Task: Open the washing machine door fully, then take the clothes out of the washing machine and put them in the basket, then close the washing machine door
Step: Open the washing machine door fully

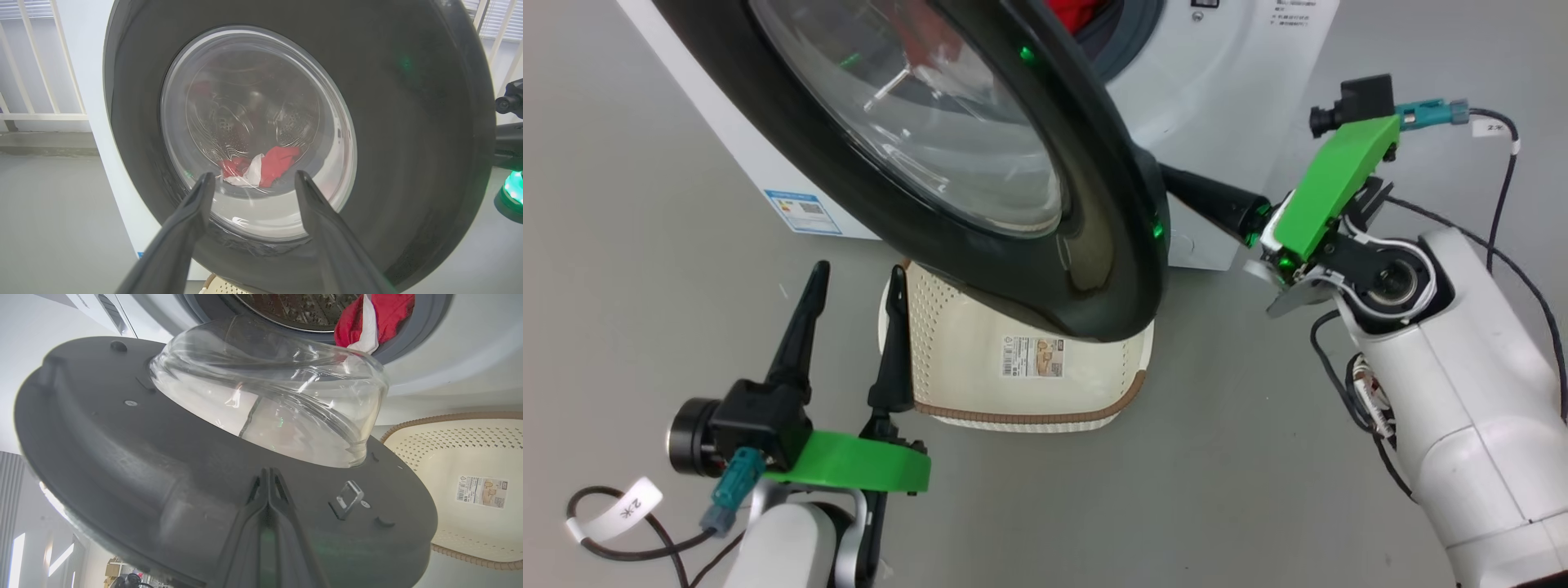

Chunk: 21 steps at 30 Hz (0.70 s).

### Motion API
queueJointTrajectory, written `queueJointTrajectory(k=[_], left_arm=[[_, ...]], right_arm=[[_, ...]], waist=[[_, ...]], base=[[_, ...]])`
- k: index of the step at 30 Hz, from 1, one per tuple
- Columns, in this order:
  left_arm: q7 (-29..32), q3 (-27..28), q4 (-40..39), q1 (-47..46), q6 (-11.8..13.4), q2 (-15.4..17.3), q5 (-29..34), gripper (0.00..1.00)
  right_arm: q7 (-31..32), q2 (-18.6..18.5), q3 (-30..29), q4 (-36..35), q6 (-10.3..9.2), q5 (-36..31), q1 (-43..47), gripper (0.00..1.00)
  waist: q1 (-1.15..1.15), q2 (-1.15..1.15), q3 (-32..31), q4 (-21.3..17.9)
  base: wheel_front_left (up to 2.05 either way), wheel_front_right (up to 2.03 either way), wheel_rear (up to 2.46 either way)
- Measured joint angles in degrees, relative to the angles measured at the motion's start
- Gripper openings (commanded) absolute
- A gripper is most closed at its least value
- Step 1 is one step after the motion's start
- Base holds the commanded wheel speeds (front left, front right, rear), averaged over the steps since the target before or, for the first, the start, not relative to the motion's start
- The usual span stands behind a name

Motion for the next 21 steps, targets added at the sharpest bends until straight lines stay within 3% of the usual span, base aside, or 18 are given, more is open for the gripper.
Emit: queueJointTrajectory(k=[21], left_arm=[[0.00,1.66,-0.73,3.31,0.51,0.01,0.00,1.00]], right_arm=[[1.66,0.09,5.36,-7.81,0.00,2.53,7.18,0.00]], waist=[[0.00,0.00,-3.33,3.68]], base=[[0.00,0.00,0.00]])
